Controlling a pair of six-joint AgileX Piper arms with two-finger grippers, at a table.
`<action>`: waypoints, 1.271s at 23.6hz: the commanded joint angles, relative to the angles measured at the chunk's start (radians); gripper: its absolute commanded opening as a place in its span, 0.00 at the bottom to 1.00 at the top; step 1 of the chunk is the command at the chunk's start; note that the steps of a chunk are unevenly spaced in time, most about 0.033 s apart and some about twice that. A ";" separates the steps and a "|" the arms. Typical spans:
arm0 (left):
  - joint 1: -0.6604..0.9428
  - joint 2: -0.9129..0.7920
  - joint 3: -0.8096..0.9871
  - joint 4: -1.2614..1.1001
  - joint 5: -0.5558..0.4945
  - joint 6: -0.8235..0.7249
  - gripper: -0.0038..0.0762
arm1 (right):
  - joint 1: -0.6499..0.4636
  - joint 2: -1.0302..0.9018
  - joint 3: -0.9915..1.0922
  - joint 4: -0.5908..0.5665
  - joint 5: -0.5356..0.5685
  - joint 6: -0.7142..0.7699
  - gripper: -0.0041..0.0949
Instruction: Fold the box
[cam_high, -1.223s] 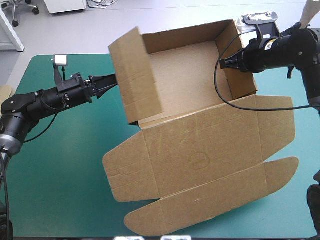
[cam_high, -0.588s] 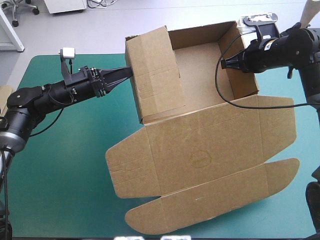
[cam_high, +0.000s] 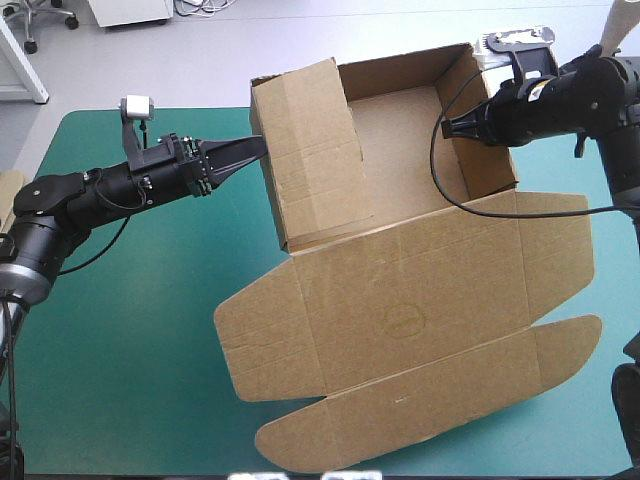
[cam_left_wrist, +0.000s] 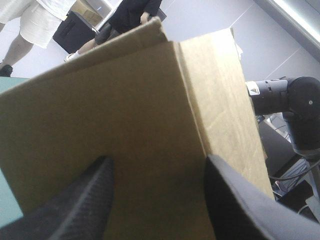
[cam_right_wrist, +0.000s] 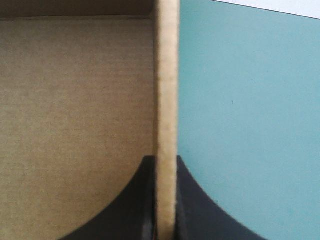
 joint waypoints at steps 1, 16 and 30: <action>-0.009 -0.038 -0.035 -0.093 0.021 -0.013 0.55 | 0.001 -0.038 -0.025 0.053 -0.028 0.004 0.02; -0.156 -0.038 -0.128 0.256 -0.324 -0.169 0.55 | 0.001 -0.017 0.034 0.058 -0.077 0.012 0.03; -0.231 0.074 -0.274 1.128 -0.386 -0.852 0.55 | 0.199 0.093 0.034 -0.145 -0.157 0.221 0.03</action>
